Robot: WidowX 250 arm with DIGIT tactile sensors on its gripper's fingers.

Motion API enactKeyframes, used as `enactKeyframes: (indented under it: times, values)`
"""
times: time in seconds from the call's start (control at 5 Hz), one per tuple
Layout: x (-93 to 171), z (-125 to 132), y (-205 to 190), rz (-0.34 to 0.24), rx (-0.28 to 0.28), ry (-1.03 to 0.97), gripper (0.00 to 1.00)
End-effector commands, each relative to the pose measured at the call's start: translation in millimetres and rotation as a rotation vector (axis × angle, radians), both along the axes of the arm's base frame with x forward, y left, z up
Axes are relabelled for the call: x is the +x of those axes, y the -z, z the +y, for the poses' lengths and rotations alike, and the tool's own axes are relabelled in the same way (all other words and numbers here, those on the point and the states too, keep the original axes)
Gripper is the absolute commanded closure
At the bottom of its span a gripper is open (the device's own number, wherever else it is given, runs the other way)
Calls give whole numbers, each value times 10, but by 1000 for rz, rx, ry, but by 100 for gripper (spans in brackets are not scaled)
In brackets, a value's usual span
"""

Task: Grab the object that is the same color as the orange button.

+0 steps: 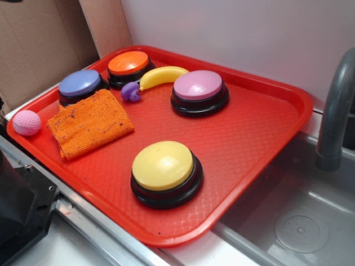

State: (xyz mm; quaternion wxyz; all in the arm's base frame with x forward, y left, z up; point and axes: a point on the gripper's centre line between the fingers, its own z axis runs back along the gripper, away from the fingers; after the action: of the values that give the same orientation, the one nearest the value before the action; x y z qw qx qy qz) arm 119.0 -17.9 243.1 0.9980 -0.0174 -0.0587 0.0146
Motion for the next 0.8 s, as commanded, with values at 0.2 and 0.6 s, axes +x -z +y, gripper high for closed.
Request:
enactKeyframes:
  times: [0.2,0.6]
  values:
    - [34,228,233,-32,6,-112,0]
    - [145,701,795,-132,123,-365,0]
